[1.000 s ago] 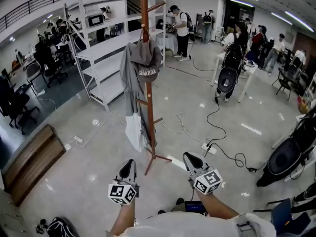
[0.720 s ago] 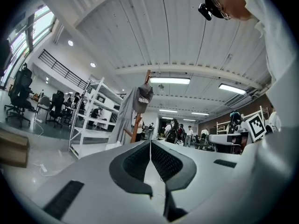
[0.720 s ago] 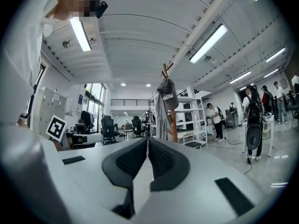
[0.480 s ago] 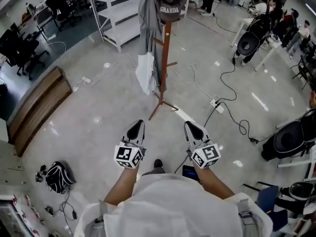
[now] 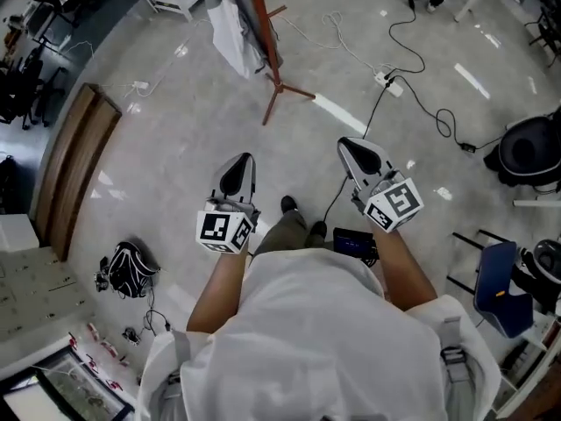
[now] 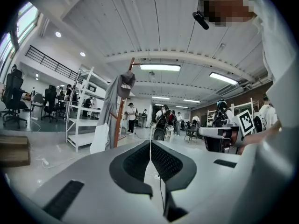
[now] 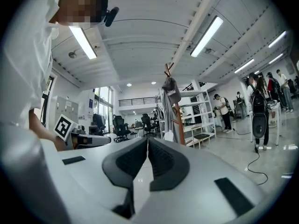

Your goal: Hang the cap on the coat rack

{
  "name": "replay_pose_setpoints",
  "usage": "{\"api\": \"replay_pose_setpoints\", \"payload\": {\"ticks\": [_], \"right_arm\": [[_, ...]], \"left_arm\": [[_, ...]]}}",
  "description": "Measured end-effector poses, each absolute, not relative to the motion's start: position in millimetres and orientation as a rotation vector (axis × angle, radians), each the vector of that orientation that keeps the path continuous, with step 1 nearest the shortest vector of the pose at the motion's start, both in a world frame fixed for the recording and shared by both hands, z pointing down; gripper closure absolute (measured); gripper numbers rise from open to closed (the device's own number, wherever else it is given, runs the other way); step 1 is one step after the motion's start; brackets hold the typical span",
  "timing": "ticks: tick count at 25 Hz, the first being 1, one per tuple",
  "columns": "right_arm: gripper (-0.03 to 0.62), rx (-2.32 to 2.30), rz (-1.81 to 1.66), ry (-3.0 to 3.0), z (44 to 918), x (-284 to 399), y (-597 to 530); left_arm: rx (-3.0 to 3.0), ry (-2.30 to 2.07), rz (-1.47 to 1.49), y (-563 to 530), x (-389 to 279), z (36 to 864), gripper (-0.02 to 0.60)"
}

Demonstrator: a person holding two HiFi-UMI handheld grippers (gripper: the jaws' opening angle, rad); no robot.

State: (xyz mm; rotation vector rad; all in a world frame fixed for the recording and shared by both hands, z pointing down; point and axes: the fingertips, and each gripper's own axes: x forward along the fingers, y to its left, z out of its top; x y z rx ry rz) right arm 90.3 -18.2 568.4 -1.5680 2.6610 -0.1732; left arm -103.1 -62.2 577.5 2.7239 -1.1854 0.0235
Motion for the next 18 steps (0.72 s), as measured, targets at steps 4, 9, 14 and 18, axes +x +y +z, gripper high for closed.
{"api": "replay_pose_setpoints", "payload": {"ticks": [4,9,14,18], "right_arm": [[0.568,-1.553,-0.199,2.675,575,84,-8],[0.568,-1.612,-0.237,2.662,579,78,-1],[0.571,-1.661,-0.213,2.646,566,63,-16],[0.571,-1.669,-0.194,2.658,564,49,-25]], "left_arm": [[2.745,-1.123,0.014,-64,-99,578,0.560],[2.793,-0.992,-0.031,-74,-78,567,0.560],[2.836,-0.873,-0.056,-84,-76,552,0.560],[2.790,-0.840,-0.032,-93,-92,567,0.560]]}}
